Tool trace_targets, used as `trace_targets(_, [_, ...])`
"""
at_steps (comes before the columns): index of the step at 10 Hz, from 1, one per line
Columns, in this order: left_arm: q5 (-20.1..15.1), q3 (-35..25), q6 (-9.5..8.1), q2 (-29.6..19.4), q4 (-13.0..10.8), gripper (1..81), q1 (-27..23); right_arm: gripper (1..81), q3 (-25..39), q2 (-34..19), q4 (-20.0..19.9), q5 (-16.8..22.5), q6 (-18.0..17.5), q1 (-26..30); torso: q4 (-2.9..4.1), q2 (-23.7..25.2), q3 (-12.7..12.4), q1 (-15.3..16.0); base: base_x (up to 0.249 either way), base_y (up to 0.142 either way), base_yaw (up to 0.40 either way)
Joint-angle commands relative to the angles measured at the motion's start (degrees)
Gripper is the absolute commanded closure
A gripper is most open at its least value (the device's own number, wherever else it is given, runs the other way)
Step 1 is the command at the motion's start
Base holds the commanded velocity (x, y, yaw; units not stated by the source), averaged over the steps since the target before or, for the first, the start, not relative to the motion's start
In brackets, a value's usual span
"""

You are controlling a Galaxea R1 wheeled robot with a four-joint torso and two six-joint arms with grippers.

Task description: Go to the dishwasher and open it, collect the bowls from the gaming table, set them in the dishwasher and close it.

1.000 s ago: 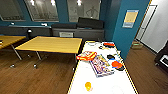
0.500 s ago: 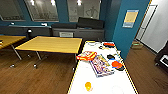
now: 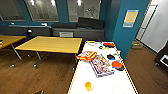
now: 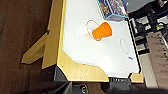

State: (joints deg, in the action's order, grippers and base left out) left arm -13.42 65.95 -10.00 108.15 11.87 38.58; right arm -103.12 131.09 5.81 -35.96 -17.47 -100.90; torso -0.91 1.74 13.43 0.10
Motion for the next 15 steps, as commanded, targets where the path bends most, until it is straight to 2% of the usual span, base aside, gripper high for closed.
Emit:
trace_targets(1, [-12.4,6.5,-3.45,2.9,4.5,1.0,-13.2,81.1,1.3,-2.9,1.0,2.7,-0.5,0.7,0.00,0.0,0.0,0.0,0.000,0.000,0.000])
trace_targets(2, [-13.6,9.3,-4.76,5.2,4.7,1.0,-14.7,81.1,1.5,-3.0,1.0,2.7,-0.8,1.0,0.00,0.0,0.0,0.0,0.000,0.000,0.000])
trace_targets(3, [-13.1,11.7,-7.49,6.7,5.4,1.0,-15.1,81.1,1.5,-3.0,1.0,3.2,-1.8,1.4,0.00,0.0,0.0,0.0,0.000,0.000,0.000])
trace_targets(5, [-11.3,17.2,-15.37,9.0,5.4,1.0,-15.2,81.1,1.5,-3.0,1.0,4.0,-2.7,2.4,0.00,0.0,0.0,0.0,0.000,0.000,0.000])
trace_targets(6, [-10.3,19.1,-17.42,10.0,5.3,1.0,-15.6,81.1,1.5,-2.9,1.0,4.0,-3.0,2.7,0.00,0.0,0.0,0.0,0.000,0.000,0.000])
trace_targets(9, [-11.5,24.6,-17.51,13.6,5.0,1.0,-17.9,81.1,1.7,-3.0,1.0,4.8,-3.4,3.5,0.00,0.0,0.0,0.0,0.000,0.000,0.000])
trace_targets(11, [-11.7,26.1,-17.51,16.2,4.3,1.0,-19.5,81.1,1.7,-3.0,1.1,5.2,-3.6,3.8,0.00,0.0,0.0,0.0,0.000,0.000,0.000])
trace_targets(15, [-17.7,33.5,-17.51,24.2,3.2,1.0,-22.9,81.1,1.9,-2.7,1.1,5.3,-3.6,4.1,0.00,0.0,0.0,0.0,0.000,0.000,0.000])
